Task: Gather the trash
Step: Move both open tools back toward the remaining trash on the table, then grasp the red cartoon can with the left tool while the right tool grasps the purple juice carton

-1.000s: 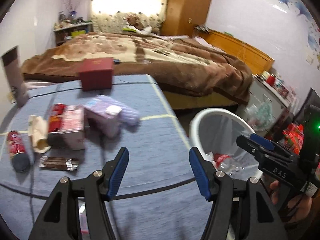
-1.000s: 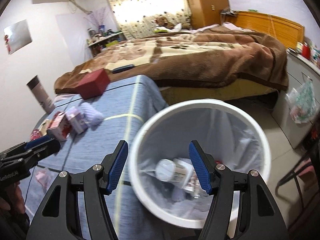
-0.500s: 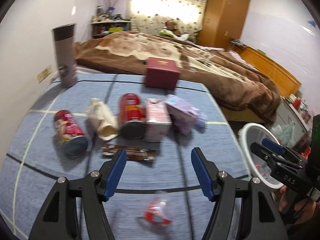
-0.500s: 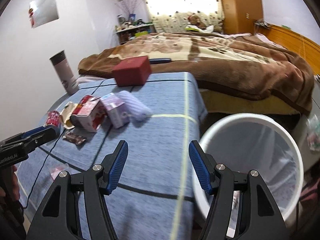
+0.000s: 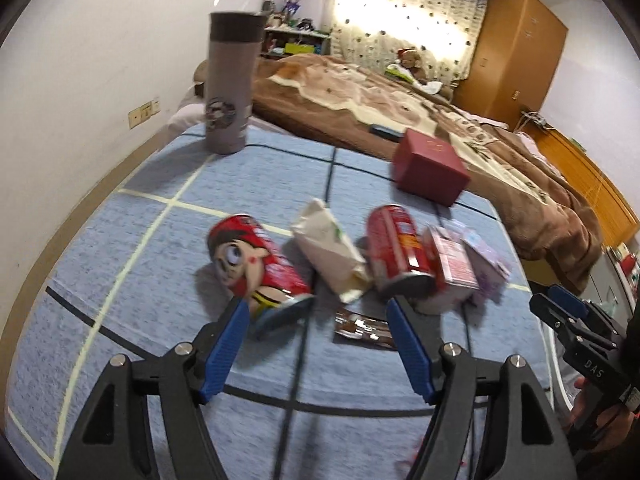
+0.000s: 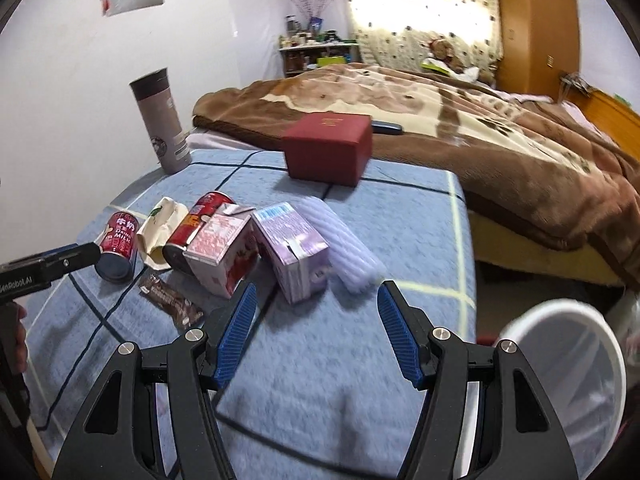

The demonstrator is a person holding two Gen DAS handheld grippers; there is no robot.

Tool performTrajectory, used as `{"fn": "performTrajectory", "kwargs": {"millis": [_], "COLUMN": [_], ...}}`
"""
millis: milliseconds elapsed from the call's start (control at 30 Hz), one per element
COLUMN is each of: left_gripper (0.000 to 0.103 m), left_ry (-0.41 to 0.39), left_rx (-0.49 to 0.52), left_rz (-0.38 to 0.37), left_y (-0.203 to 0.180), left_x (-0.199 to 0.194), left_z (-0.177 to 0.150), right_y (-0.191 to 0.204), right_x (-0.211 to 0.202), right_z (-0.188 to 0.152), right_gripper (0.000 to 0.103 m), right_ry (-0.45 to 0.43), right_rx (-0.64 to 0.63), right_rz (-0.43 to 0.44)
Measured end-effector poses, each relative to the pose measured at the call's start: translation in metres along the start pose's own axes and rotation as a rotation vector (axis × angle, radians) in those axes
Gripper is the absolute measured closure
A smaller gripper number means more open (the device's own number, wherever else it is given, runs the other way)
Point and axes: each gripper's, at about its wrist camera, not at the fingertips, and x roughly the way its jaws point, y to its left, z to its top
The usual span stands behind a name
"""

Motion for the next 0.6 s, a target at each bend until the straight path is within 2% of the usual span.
{"fn": "performTrajectory", "kwargs": {"millis": [200,600], "left_gripper": [0.029,0.029], "left_ry": [0.022,0.089], "left_rx": [-0.081,-0.091], "left_rz": [-0.008,-0.009], "left_y": [0.029,0.039], "left_x": [0.015,0.051], "left_z": [0.008,0.016], "right_y": [0.011,0.020], "right_x": [0.025,0.056], "right_z": [0.016,0.025], "right_gripper": [0.038,0.038], "right_ry": [0.021,0.090], "right_rx": [-0.053,-0.113], "right_rz": [-0.008,-0.014]}}
